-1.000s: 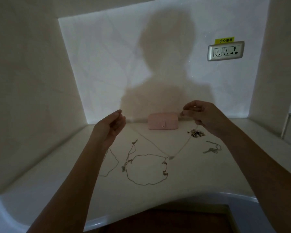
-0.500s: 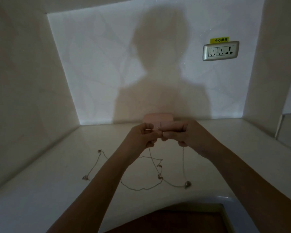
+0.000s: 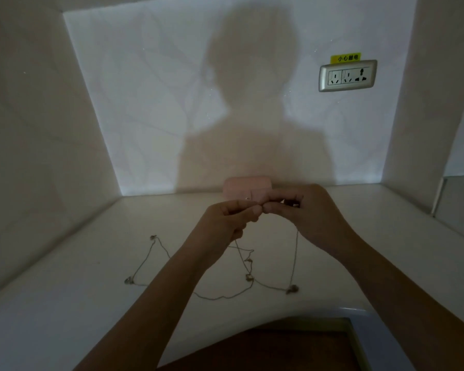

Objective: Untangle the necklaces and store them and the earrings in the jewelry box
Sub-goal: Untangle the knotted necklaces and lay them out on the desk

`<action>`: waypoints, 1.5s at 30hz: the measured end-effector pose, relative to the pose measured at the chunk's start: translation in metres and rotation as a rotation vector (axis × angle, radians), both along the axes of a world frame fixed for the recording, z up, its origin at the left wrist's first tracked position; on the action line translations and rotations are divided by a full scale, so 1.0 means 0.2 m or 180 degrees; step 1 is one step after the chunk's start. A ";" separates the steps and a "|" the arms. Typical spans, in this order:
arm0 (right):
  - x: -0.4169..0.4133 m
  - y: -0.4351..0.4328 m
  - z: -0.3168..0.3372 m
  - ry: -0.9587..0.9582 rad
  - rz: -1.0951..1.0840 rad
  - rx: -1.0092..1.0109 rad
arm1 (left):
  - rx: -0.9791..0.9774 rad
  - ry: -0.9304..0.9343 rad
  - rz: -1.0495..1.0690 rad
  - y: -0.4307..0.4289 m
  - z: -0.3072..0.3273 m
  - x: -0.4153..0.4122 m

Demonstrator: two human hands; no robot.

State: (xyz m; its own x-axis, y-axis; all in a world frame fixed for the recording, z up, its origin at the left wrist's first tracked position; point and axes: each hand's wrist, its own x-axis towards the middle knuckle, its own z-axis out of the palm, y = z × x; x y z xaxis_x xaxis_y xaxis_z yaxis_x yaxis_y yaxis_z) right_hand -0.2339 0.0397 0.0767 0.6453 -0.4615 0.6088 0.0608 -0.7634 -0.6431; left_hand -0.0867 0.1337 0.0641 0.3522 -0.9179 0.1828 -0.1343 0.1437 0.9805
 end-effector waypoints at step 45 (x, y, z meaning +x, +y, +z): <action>-0.17 0.12 -0.01 0.0106 0.0012 -0.1038 | 0.0071 -0.0528 0.0058 0.20 0.03 -0.15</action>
State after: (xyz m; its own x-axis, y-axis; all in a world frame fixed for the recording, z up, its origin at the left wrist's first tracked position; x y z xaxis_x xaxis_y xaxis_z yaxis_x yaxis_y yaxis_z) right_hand -0.2671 0.0630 0.0741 0.6687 -0.2432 0.7027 0.0471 -0.9293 -0.3664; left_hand -0.1162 0.1736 0.0710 0.3355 -0.9161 0.2195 -0.2970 0.1183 0.9475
